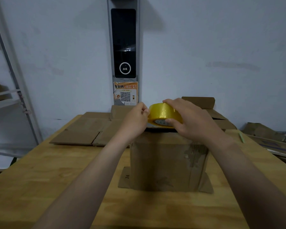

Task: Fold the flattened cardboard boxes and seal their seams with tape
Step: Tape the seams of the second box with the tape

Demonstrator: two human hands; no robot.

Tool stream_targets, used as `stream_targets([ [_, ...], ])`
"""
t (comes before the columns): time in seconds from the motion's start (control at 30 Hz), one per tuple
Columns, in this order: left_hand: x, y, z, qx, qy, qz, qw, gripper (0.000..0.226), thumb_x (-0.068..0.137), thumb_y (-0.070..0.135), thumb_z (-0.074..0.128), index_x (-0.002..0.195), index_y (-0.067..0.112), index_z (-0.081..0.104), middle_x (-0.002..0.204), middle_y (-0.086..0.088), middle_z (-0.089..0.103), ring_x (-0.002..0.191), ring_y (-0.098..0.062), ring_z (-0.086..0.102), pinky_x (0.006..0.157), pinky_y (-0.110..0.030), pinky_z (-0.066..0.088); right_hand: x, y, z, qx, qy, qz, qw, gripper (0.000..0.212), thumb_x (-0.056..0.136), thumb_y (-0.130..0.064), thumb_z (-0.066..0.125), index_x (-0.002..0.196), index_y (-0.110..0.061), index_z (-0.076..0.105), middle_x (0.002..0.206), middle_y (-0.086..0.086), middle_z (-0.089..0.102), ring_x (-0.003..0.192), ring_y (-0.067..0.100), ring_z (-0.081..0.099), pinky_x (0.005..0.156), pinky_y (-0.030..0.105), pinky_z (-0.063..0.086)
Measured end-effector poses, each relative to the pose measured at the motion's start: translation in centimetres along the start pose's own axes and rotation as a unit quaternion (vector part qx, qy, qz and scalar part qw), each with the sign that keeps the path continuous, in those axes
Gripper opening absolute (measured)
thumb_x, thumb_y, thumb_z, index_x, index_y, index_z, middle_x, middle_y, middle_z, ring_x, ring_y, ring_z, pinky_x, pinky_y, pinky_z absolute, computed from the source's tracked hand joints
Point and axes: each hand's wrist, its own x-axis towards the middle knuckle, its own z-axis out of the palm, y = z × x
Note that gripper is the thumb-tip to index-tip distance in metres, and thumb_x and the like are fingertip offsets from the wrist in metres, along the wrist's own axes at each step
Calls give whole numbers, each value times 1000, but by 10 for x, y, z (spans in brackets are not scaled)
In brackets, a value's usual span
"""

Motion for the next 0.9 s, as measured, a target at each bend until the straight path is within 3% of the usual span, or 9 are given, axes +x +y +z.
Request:
stream_targets([
  [0.07,1,6,-3,-46,15,-25,998,22,109,30,43,92,20,53,103,-8,63,96,-28,64,86,-56,59,-1,1,-1,34,20,16,999,62,97,-49,60,152,-35,37,144,-10,51,128,15,49,90,39,50],
  [0.17,6,12,-6,-76,50,-32,995,21,108,27,47,90,17,54,99,-7,64,95,-31,67,87,-56,59,-4,0,5,135,115,76,981,65,90,-51,71,147,-38,44,145,-14,52,129,11,50,98,40,51],
  [0.37,8,27,-8,-202,41,-74,976,22,110,23,42,100,11,57,102,-11,72,77,-26,77,74,-44,65,-11,-4,19,373,179,115,903,77,93,-23,74,148,-48,27,139,-19,37,119,-1,49,88,16,53],
  [0.47,11,29,-9,-131,63,-37,989,23,109,23,43,94,13,57,106,-5,69,89,-19,72,82,-42,61,-3,5,5,358,173,113,911,72,95,-10,65,142,-52,30,130,-10,46,108,4,55,74,13,52],
  [0.53,13,31,-11,-70,84,-11,994,23,109,23,45,95,11,59,98,-2,68,89,-13,67,75,-34,57,4,11,-8,324,141,115,928,71,95,-9,64,139,-53,30,117,-4,52,95,11,59,66,17,49],
  [0.63,17,33,-14,-59,90,-3,994,24,109,20,45,95,9,61,88,10,68,86,-4,65,79,-30,53,7,18,-17,269,107,122,949,76,90,-9,66,140,-55,32,104,-2,57,81,19,60,66,44,55],
  [0.7,18,34,-17,-55,85,-8,995,25,108,20,46,89,14,61,86,12,69,89,-2,64,88,-37,53,2,21,-17,297,116,150,936,78,88,-13,72,141,-56,33,101,3,61,80,22,64,69,49,59],
  [0.83,18,37,-17,-153,45,-79,984,21,107,23,50,91,17,63,81,4,75,95,-17,70,87,-43,58,-10,23,-19,410,177,211,870,70,88,-14,76,142,-43,43,94,19,68,84,30,67,66,37,62],
  [0.9,15,41,-16,-212,3,-120,970,17,106,27,52,99,17,64,83,0,76,97,-24,72,85,-44,59,-10,26,-24,412,199,214,863,63,89,-13,75,139,-39,48,92,19,68,81,29,66,63,35,59],
])
